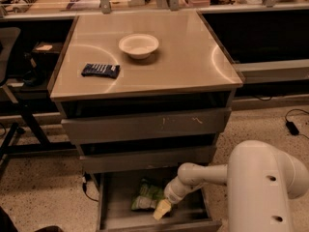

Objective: Pick green rice chip bag from bottom drawer and place on counter

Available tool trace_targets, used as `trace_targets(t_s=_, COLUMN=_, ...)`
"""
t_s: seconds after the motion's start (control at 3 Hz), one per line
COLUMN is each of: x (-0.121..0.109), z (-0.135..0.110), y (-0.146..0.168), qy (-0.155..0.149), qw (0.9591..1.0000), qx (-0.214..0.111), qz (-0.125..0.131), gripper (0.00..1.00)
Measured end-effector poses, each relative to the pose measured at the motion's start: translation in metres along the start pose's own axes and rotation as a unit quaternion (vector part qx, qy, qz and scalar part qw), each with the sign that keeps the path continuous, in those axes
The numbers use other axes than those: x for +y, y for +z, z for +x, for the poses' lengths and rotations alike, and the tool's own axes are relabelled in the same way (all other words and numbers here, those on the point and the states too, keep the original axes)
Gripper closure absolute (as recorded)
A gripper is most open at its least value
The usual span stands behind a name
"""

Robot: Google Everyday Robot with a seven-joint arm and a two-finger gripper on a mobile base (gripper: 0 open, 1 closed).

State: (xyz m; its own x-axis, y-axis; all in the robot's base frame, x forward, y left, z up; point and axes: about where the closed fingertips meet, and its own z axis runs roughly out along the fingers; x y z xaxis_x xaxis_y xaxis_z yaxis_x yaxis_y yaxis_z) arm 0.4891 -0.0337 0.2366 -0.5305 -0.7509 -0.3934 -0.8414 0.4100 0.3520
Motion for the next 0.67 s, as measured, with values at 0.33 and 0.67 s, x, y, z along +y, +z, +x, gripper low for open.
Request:
trace_targets(t_s=0.33, x=-0.022, z=-0.006, y=0.017, qy=-0.012, qw=0.9997, qx=-0.011, qz=0.019, gripper=0.0)
trace_targets(t_s=0.67, x=-0.038, z=-0.013, y=0.03, qy=-0.025, qw=0.999, qx=-0.016, qz=0.032, gripper=0.0)
